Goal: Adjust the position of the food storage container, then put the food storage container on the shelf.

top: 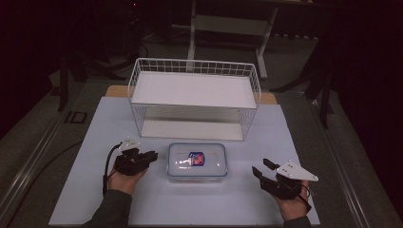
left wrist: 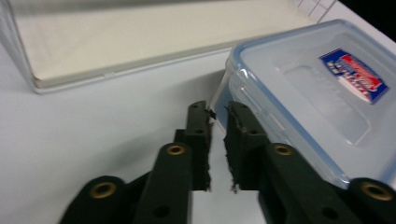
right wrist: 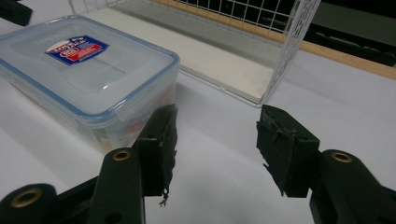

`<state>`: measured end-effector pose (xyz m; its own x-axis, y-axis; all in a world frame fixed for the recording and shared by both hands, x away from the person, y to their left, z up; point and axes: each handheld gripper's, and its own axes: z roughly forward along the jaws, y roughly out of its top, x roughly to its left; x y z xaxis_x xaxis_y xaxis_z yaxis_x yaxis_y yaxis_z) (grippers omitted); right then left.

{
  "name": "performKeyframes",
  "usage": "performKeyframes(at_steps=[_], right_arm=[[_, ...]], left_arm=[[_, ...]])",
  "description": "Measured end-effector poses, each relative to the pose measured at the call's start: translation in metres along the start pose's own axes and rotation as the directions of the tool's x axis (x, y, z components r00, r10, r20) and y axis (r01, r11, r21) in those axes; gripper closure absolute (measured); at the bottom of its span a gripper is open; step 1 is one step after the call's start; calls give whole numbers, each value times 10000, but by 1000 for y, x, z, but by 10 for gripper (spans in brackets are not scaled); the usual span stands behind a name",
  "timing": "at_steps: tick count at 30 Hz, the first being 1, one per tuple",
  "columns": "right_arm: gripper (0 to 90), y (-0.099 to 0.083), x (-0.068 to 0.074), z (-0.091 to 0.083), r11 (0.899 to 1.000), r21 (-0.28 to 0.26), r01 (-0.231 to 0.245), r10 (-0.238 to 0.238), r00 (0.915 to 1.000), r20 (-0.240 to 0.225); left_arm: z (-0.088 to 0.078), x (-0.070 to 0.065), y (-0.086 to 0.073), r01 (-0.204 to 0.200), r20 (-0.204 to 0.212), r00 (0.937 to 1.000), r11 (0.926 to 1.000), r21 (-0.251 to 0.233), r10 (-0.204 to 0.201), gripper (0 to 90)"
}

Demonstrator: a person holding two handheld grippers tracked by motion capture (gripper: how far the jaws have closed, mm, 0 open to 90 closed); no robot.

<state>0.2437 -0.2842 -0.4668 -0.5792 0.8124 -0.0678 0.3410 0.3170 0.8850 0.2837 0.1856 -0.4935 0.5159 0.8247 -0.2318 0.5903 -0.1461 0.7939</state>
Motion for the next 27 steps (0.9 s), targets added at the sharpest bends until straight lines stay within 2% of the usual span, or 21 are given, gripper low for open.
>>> performKeyframes(at_steps=[1, 2, 3, 5, 7, 11, 16, 19, 23, 27], right_arm=[[468, 0, 0, 0, 10000, 0, 0, 0, 10000, 0], [462, 0, -1, -1, 10000, 3, -9, 9, 10000, 30], [462, 0, -1, -1, 10000, 3, -9, 9, 10000, 30], [458, -1, -2, -2, 10000, -30, -59, 59, 10000, 42], [456, -1, -3, -3, 10000, -30, -76, 76, 10000, 42], [457, 0, -3, -4, 9999, -67, -105, 105, 9999, 43], [457, 4, -1, -1, 9997, -164, -198, 198, 9998, -35], [452, 8, 4, 3, 9995, -254, -176, 170, 9996, -210], [458, 14, 11, 9, 9994, -296, -200, 185, 9987, -477], [453, 19, 17, 17, 9996, -102, -282, 271, 9956, -894]], left_arm=[[0, 0, 0, 0, 0, 10000, 10000, 0, 0, 716], [-7, 0, 0, -214, -91, 9997, 9993, -291, 211, 687], [-7, 0, 0, -214, -91, 9997, 9993, -291, 211, 666], [-16, 1, -1, -418, -86, 9991, 9970, -654, 413, 624], [-22, 2, -3, -403, -150, 9991, 9955, -856, 392, 584], [-27, 3, -6, -383, -249, 9990, 9952, -898, 362, 500], [-33, 2, -4, -219, -82, 9997, 9914, -1290, 211, 457], [-33, -3, -1, -305, 59, 9995, 9893, -1426, 317, 432], [-29, -9, 1, -435, 205, 9987, 9887, -1432, 469, 416], [-26, -13, 3, -473, 328, 9981, 9890, -1401, 523, 415]])
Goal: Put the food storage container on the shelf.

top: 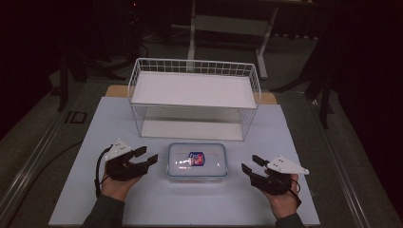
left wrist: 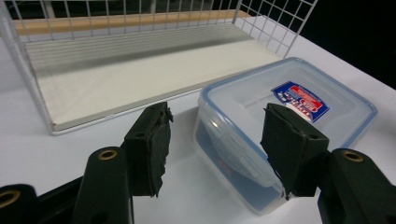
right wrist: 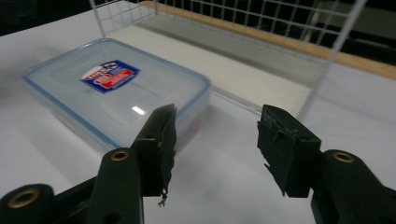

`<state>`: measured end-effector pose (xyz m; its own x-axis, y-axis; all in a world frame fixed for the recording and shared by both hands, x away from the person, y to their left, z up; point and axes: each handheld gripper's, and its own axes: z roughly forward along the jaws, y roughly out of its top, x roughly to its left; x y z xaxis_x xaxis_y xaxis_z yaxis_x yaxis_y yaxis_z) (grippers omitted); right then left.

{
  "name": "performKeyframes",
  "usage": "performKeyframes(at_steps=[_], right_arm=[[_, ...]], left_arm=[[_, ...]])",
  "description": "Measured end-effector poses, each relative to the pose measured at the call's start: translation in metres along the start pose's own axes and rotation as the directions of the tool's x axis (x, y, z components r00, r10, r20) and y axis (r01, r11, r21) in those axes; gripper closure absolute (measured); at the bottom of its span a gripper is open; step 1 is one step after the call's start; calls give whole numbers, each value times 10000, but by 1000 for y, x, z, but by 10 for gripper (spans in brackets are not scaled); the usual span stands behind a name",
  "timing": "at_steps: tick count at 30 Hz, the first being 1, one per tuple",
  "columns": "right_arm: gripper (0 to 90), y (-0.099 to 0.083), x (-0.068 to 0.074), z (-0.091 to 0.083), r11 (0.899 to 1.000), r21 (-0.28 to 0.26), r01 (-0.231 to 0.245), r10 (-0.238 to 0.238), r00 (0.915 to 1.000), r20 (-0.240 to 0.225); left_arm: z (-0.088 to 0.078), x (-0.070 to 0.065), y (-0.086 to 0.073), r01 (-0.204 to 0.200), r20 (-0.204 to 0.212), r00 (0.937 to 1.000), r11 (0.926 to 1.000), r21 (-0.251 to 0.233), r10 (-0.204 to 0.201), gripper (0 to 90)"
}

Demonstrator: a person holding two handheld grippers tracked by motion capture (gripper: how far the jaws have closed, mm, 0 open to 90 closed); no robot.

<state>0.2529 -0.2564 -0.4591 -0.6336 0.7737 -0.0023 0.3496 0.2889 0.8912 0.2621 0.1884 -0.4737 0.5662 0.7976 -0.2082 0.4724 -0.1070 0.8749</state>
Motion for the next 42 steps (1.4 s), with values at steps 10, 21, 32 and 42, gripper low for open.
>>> performKeyframes(at_steps=[10, 21, 32, 42], right_arm=[[430, 12, 14, 21, 9998, 203, 1, 12, 9977, -676], [392, 16, 18, 49, 9975, 550, -443, 500, 9930, -1068], [312, 12, 11, 74, 9832, 1397, -1170, 1392, 9770, -1614], [292, 10, 5, 83, 9734, 1686, -1551, 1860, 9647, -1866]], left_arm=[[13, -10, 4, -99, 378, 9992, 9999, 139, 93, 387], [27, -17, 3, -21, 674, 9977, 9986, 531, -15, 345], [41, -16, 1, 137, 984, 9949, 9955, 942, -230, 290], [54, -15, -3, 360, 1150, 9920, 9891, 1427, -527, 279]])
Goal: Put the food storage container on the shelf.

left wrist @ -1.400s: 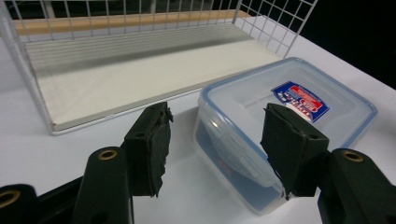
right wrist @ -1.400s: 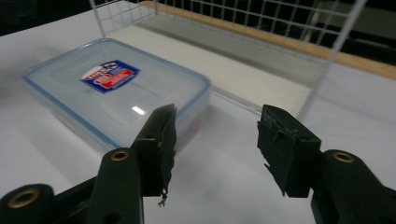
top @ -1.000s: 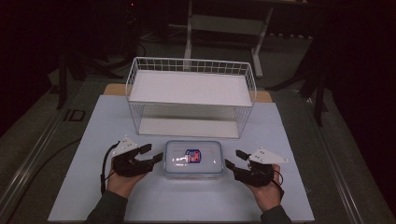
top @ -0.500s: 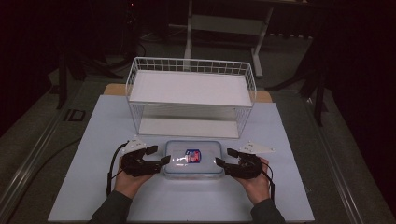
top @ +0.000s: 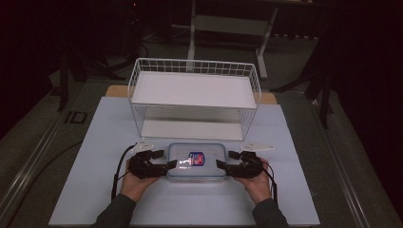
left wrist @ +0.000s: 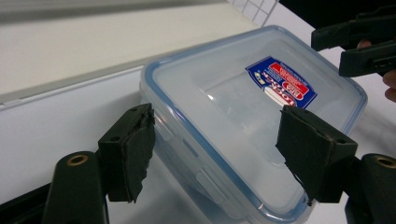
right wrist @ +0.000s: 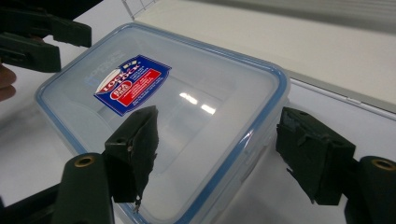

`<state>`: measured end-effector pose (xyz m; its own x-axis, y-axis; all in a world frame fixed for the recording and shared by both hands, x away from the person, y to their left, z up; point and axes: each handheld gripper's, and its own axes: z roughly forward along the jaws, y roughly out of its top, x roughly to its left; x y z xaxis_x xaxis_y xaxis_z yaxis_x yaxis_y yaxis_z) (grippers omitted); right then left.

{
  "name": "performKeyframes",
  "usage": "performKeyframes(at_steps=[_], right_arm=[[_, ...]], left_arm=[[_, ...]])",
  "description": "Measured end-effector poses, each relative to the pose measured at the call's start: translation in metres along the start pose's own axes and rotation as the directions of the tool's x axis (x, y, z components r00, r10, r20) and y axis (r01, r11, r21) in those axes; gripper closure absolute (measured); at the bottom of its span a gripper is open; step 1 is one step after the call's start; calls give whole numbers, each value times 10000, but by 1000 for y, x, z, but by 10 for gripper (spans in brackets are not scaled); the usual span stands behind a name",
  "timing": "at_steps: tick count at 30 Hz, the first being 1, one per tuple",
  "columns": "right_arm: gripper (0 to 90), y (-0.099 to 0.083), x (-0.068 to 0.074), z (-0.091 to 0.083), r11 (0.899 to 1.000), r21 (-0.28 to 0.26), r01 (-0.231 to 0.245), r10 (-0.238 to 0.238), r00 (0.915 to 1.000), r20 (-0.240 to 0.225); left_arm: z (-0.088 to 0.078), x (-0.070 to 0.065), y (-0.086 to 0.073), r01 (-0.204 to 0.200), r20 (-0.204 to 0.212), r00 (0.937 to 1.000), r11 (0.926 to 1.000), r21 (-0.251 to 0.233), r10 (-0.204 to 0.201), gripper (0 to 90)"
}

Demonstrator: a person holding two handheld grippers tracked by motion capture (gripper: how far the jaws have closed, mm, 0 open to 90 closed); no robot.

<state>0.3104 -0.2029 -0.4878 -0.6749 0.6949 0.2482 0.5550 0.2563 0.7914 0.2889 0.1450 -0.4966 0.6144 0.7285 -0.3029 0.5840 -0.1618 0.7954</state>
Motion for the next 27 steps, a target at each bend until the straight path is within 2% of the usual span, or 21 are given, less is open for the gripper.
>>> performKeyframes(at_steps=[7, 15, 19, 23, 27], right_arm=[[264, -2, -2, 4, 9997, 220, -131, 136, 9997, -224], [202, -4, -7, 8, 9964, 544, -643, 674, 9960, -586], [180, -6, -9, 11, 9930, 609, -1010, 1057, 9912, -802], [157, -6, -12, 16, 9892, 679, -1300, 1365, 9854, -1020], [145, -7, -15, 20, 9823, 868, -1658, 1767, 9745, -1381]], left_arm=[[8, 0, -1, 85, 48, 10000, 9997, 248, -87, 260], [14, 7, -2, 608, 402, 9973, 9976, 339, -622, 195], [18, 12, -3, 1132, 581, 9916, 9927, 421, -1156, 156], [19, 15, -3, 1437, 783, 9859, 9882, 526, -1476, 147], [22, 18, -4, 1821, 1159, 9750, 9808, 704, -1893, 148]])
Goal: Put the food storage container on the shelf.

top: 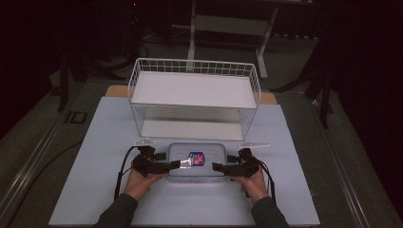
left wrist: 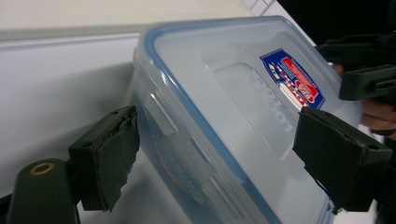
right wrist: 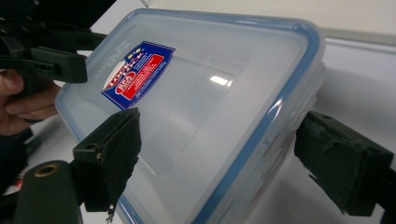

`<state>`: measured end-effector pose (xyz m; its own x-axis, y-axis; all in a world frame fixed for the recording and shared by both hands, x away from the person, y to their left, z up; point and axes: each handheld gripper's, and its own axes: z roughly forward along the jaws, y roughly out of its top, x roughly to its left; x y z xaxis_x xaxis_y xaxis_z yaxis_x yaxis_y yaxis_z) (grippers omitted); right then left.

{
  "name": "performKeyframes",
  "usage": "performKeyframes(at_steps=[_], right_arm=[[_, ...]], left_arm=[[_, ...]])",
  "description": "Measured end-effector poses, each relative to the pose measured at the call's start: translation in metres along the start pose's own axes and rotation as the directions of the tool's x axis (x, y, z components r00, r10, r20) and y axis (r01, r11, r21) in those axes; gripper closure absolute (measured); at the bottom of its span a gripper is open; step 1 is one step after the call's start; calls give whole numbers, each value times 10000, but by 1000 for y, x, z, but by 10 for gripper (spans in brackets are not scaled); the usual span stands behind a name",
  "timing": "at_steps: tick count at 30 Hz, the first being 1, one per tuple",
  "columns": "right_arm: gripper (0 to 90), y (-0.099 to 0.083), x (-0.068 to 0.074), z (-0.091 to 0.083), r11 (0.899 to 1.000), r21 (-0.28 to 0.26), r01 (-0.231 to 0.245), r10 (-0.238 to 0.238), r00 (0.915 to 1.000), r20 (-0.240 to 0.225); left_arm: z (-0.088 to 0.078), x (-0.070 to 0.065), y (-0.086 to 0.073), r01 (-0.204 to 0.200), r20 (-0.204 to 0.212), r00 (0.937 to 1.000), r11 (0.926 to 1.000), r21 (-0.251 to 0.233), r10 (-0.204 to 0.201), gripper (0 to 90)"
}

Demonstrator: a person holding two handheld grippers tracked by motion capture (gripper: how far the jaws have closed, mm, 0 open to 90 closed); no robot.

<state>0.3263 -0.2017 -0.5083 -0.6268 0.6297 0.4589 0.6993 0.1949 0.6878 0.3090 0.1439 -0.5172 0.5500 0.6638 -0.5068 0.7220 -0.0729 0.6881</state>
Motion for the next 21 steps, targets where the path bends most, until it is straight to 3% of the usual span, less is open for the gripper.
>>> performKeyframes(at_steps=[4, 10, 13, 17, 18, 21], right_arm=[[143, 0, -2, 1, 9999, 30, -113, 114, 9999, -93], [141, -1, -4, 1, 9996, 41, -288, 289, 9993, -246], [135, -2, -7, 4, 9978, 180, -633, 643, 9960, -619], [150, -1, -6, 3, 9980, 137, -609, 616, 9967, -531], [155, -1, -6, 2, 9977, 150, -653, 661, 9964, -536], [204, -2, -9, 0, 9950, 173, -979, 988, 9930, -654]], left_arm=[[4, 0, 0, 190, 286, 9994, 9997, 159, -195, 149], [4, 1, 0, 532, 349, 9979, 9981, 304, -542, 150], [4, 1, 0, 680, 375, 9969, 9971, 334, -692, 150], [4, 2, 0, 798, 407, 9959, 9962, 360, -812, 157], [3, 3, 0, 984, 451, 9940, 9946, 325, -998, 157], [-1, 7, 0, 1183, 597, 9911, 9928, 203, -1193, 248]])
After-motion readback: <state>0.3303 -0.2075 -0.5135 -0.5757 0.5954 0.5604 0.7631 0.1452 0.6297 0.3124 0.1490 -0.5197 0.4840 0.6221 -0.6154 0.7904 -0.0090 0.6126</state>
